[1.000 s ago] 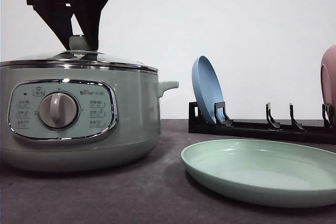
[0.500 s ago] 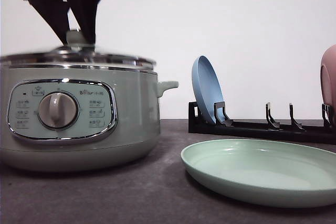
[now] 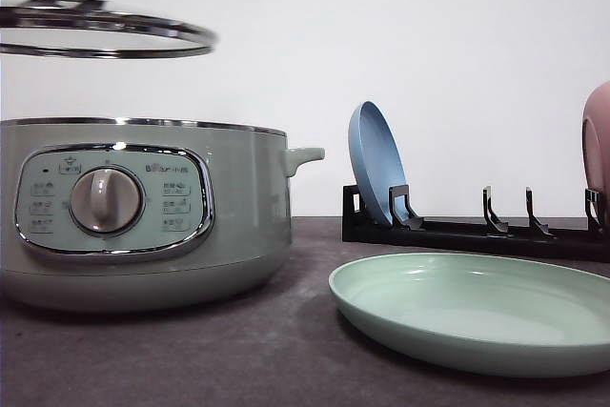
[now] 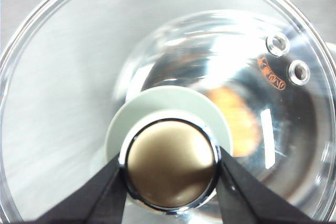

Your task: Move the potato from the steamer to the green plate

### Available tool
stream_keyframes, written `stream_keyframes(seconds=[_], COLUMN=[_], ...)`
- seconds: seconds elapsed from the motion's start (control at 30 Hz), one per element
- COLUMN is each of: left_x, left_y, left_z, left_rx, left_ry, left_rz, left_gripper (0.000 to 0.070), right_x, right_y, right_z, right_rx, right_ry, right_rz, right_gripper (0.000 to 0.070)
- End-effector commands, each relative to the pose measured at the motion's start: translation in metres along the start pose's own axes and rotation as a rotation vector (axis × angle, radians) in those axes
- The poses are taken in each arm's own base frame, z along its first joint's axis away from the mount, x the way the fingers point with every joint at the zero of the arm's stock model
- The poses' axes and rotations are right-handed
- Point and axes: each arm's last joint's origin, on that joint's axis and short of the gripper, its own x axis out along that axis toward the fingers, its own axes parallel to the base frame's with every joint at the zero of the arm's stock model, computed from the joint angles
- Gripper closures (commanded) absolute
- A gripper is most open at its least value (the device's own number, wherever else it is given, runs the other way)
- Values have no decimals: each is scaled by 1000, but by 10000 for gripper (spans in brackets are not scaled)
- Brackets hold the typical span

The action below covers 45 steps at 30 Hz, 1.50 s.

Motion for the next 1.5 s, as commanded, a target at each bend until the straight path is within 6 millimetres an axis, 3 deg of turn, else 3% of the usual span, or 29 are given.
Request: stream_keyframes(seconds=[0.0, 0.5, 0.77, 0.87, 0.93, 1.2, 1.47], left_x=[-19, -25, -27, -27, -27, -27, -27], left_y=[7, 76, 89, 89, 89, 89, 89], left_z=[2, -9, -13, -13, -13, -13, -13], left_rx=[-20, -222, -262, -262, -262, -262, -264], left_ry=[-77, -79, -75, -76, -76, -79, -78], left_rz=[24, 177, 205, 205, 204, 205, 206], left_gripper=[700, 700, 700, 700, 700, 700, 700], right_x=[0, 4, 21, 31, 38, 76, 137], right_y=[2, -1, -10, -15, -18, -32, -46], right_z=[4, 5, 9, 14, 21, 73, 110], right_rx=[-1, 73, 113, 138, 147, 146, 152], right_ry=[-8, -7, 15, 9, 14, 36, 54], right_rz=[4, -48, -45, -45, -45, -44, -133], right_gripper=[355, 354, 351, 296, 255, 249, 211])
